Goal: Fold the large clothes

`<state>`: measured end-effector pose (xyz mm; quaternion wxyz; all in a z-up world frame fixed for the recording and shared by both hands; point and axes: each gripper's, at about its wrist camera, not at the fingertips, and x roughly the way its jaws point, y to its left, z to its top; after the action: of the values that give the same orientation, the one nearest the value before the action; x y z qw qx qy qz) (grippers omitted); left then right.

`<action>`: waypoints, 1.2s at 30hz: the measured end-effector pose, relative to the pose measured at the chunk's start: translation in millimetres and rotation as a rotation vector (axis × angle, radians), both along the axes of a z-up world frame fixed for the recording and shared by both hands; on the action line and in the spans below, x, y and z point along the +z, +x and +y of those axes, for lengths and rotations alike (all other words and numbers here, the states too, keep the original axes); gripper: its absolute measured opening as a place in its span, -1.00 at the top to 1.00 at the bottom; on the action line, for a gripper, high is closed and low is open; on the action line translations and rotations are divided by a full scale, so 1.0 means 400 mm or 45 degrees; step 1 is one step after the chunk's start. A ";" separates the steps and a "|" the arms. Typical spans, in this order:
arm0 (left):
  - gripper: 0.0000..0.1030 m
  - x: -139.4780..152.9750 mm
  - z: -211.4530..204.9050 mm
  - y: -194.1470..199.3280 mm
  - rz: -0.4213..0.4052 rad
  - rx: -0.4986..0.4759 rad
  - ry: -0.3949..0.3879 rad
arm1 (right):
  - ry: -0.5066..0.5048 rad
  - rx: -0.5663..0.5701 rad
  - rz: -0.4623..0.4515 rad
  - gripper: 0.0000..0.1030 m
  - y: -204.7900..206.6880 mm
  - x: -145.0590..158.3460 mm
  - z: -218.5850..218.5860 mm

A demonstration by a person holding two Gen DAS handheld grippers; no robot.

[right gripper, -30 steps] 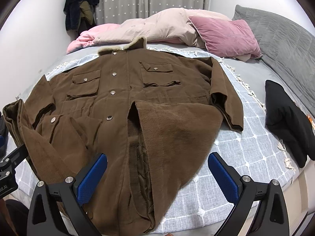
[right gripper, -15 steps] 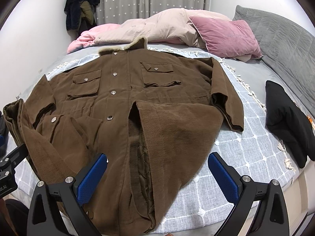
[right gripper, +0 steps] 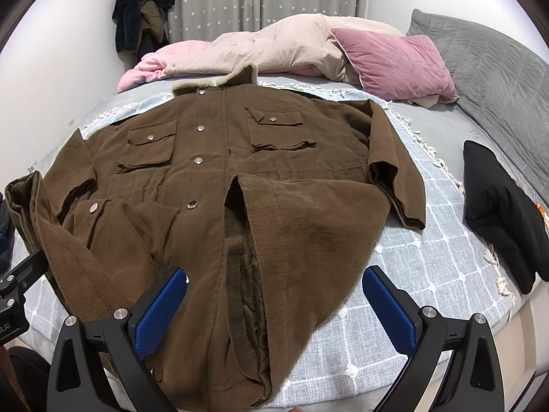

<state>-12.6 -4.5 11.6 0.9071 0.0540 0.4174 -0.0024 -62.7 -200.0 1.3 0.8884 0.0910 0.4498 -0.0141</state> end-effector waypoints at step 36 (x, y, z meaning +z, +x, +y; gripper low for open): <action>-0.99 0.032 0.083 0.011 -0.052 0.073 -0.036 | -0.037 -0.098 -0.004 -1.00 0.002 -0.006 -0.076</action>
<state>-8.0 28.6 24.4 0.9158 0.0292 0.4001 0.0187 -62.0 -230.6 -1.1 0.8890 0.0956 0.4444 -0.0548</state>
